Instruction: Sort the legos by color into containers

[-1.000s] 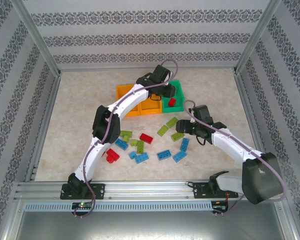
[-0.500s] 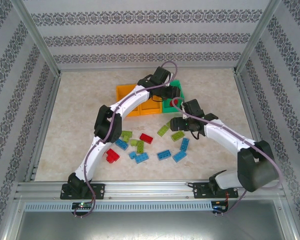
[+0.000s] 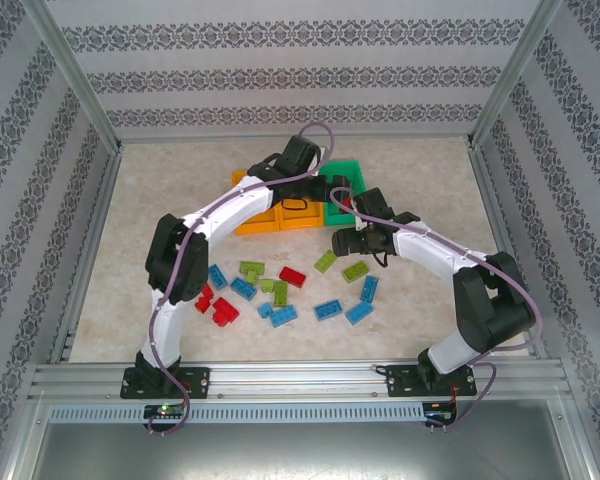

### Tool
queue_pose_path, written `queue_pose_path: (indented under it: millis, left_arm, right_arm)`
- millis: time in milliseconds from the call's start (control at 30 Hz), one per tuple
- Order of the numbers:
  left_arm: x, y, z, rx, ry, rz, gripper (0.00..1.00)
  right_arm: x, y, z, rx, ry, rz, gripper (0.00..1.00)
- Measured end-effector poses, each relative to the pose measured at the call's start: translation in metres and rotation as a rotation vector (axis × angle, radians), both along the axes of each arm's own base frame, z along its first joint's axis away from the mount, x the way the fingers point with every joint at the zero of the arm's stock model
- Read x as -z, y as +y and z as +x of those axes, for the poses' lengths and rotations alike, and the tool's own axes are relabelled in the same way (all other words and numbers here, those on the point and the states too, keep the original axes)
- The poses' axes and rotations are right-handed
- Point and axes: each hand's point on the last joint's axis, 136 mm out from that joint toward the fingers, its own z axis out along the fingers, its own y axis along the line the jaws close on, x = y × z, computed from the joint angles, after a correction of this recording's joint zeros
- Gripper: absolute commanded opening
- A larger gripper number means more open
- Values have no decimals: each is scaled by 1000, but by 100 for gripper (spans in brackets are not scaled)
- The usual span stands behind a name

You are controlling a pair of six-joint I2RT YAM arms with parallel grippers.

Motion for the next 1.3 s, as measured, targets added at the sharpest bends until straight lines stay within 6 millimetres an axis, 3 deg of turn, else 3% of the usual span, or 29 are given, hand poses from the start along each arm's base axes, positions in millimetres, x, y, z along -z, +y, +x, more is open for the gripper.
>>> queue_pose_path:
  millis: [300, 500, 600, 833, 1100, 1300]
  left_arm:
    - [34, 41, -46, -6, 34, 94, 100]
    - [50, 56, -70, 72, 6, 190, 97]
    - [58, 45, -82, 150, -26, 253, 96]
    - [94, -2, -113, 349, -47, 377, 87]
    - [128, -4, -112, 404, 2, 479, 83]
    - [140, -12, -112, 440, 7, 532, 79]
  right_arm:
    - [5, 12, -5, 71, 71, 101, 81]
    - [1, -7, 8, 168, 70, 153, 80]
    - [-5, -26, 14, 235, 43, 179, 80]
    - [-28, -66, 15, 341, -37, 212, 82]
    - [-36, -99, 1, 428, -74, 219, 83]
    - [-37, -103, -3, 436, -80, 221, 83]
